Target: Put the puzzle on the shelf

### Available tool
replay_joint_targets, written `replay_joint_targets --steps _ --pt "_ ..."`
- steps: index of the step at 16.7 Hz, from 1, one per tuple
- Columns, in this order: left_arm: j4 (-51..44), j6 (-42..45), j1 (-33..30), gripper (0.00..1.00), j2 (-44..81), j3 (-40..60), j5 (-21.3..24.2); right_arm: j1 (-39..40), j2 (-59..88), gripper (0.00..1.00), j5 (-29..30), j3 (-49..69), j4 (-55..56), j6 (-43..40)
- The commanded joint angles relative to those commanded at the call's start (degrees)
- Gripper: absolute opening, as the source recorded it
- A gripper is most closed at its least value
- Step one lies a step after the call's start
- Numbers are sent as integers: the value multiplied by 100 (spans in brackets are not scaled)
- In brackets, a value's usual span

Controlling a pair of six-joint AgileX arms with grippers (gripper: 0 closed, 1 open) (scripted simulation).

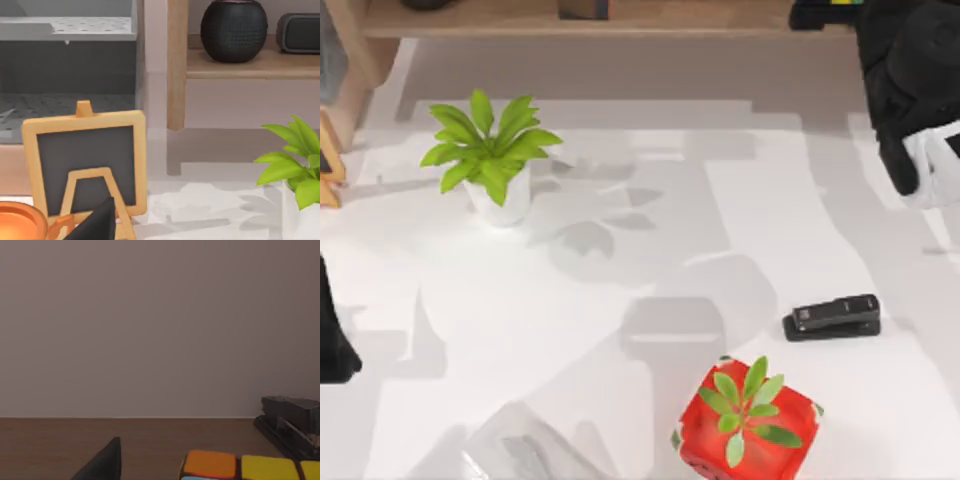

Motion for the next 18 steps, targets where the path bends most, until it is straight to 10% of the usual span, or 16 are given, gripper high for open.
replay_joint_targets --steps 7,18 --pt "0 0 0 100 0 0 0 -307 -436 100 -858 -1012 493 -955" --pt "0 0 0 100 0 0 0 -2638 -1674 100 -4191 -4756 2096 -5202"
